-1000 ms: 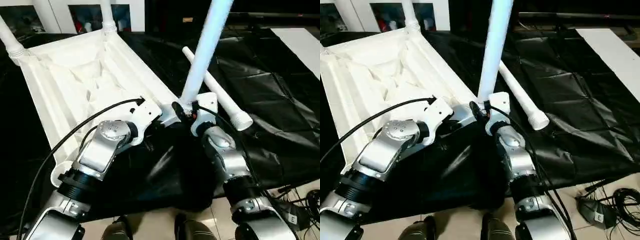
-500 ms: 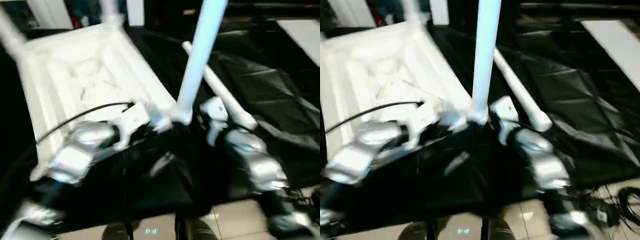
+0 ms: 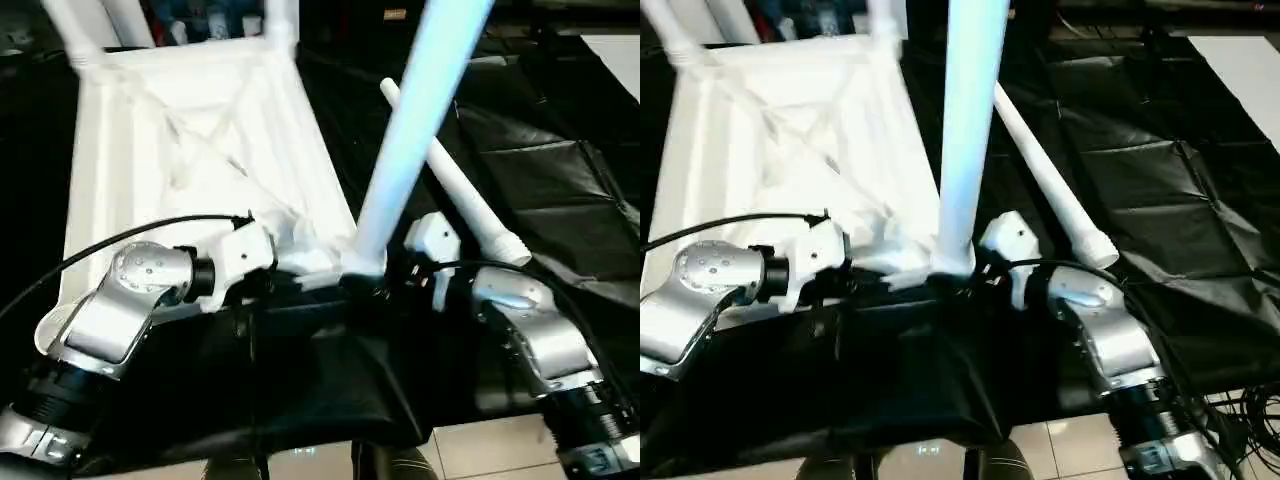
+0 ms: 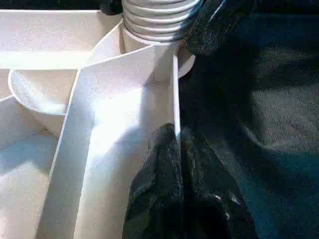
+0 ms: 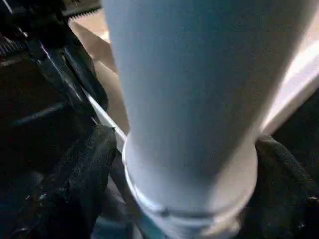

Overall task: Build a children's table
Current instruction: Rotate leg to tighten

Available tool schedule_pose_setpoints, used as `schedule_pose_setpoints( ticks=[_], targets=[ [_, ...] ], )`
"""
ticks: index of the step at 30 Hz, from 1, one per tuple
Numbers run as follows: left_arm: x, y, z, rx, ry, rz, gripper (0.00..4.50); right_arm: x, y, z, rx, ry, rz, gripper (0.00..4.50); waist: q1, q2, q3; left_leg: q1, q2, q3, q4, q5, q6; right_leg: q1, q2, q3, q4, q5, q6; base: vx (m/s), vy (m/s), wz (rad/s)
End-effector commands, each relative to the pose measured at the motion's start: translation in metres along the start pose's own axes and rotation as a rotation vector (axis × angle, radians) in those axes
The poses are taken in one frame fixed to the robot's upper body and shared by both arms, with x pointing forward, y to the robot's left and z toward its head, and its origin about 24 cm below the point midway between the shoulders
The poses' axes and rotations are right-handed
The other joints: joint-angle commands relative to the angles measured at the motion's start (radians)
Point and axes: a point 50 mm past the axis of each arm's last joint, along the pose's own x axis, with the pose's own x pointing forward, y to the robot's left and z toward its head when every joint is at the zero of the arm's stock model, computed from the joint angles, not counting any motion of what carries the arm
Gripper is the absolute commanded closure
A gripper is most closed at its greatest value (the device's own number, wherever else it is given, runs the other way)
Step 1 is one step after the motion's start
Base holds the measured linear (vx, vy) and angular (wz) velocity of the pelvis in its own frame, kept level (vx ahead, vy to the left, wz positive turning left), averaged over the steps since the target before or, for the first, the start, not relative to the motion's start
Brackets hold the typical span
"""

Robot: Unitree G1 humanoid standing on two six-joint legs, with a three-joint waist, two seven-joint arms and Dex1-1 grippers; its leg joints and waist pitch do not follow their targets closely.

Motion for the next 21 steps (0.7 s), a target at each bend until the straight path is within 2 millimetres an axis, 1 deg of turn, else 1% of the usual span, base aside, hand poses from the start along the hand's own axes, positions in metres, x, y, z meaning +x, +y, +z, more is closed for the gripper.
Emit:
schedule_pose_setpoints(
  ticks=[1,3,4,7,12,14,15,17,19,20,21],
  targets=[
    [0.012,-0.015,-0.012,-0.04,0.035,-0.096,4.5,0.003,0.003,-0.001,0.011,-0.012,0.031,0.68,-0.006,0.002,-0.059,0.03,0.042,-0.011,-0.046,-0.115,0.084,0.052,-0.053,0.046,-0.043,-0.087,-0.247,0.0,0.0,0.0],
    [0.011,-0.015,-0.012,-0.04,0.035,-0.095,4.5,0.003,0.002,-0.001,0.016,-0.01,0.032,1.02,-0.005,0.002,-0.061,0.029,0.04,-0.01,-0.044,-0.088,0.092,0.053,-0.052,0.046,-0.037,-0.044,-0.253,0.0,0.0,0.0],
    [0.011,-0.015,-0.012,-0.04,0.035,-0.094,4.5,0.003,0.002,-0.002,0.018,-0.009,0.033,1.02,-0.005,0.001,-0.063,0.027,0.038,-0.008,-0.04,-0.06,0.107,0.056,-0.051,0.047,-0.032,0.009,-0.261,0.0,0.0,0.0],
    [0.011,-0.015,-0.012,-0.039,0.036,-0.093,4.5,0.003,0.003,-0.003,0.02,-0.006,0.039,1.21,-0.004,-0.001,-0.064,0.025,0.037,-0.008,-0.039,-0.045,0.122,0.058,-0.051,0.046,-0.03,0.032,-0.266,0.0,0.0,0.0],
    [0.011,-0.013,-0.013,-0.039,0.039,-0.09,4.5,0.002,0.001,-0.005,0.025,-0.003,0.034,1.61,-0.004,0.001,-0.063,0.027,0.039,-0.008,-0.038,-0.061,0.12,0.057,-0.052,0.045,-0.032,-0.001,-0.27,0.0,0.0,0.0],
    [0.011,-0.013,-0.014,-0.039,0.04,-0.087,4.5,0.002,0.001,-0.005,0.029,-0.004,0.035,1.67,-0.003,0.001,-0.064,0.027,0.038,-0.008,-0.038,-0.057,0.121,0.058,-0.052,0.045,-0.031,0.002,-0.269,0.0,0.0,0.0],
    [0.011,-0.013,-0.014,-0.039,0.041,-0.085,4.5,0.002,0.001,-0.006,0.032,-0.004,0.031,1.7,-0.003,0.002,-0.065,0.028,0.038,-0.008,-0.037,-0.052,0.122,0.058,-0.051,0.045,-0.03,0.01,-0.27,0.0,0.0,0.0],
    [0.011,-0.011,-0.015,-0.042,0.048,-0.07,4.5,0.003,0.0,-0.008,0.045,0.001,0.007,1.72,-0.003,0.001,-0.066,0.027,0.037,-0.008,-0.036,-0.043,0.126,0.059,-0.05,0.045,-0.029,0.023,-0.273,0.0,0.0,0.0],
    [0.013,-0.009,-0.015,-0.053,0.05,-0.047,4.5,0.003,-0.003,-0.012,0.062,0.012,-0.039,1.73,-0.003,0.002,-0.065,0.027,0.037,-0.008,-0.036,-0.047,0.125,0.058,-0.051,0.045,-0.03,0.015,-0.274,0.0,0.0,0.0],
    [0.013,-0.008,-0.015,-0.057,0.05,-0.034,4.5,0.004,-0.004,-0.014,0.069,0.015,-0.057,1.74,-0.004,0.002,-0.063,0.026,0.038,-0.008,-0.038,-0.065,0.119,0.057,-0.052,0.045,-0.033,-0.012,-0.273,0.0,0.0,0.0],
    [0.014,-0.007,-0.015,-0.061,0.05,-0.025,4.5,0.004,-0.005,-0.015,0.074,0.017,-0.072,1.74,-0.004,0.002,-0.06,0.026,0.039,-0.009,-0.04,-0.094,0.106,0.056,-0.054,0.045,-0.038,-0.059,-0.268,0.0,0.0,0.0]
  ],
)
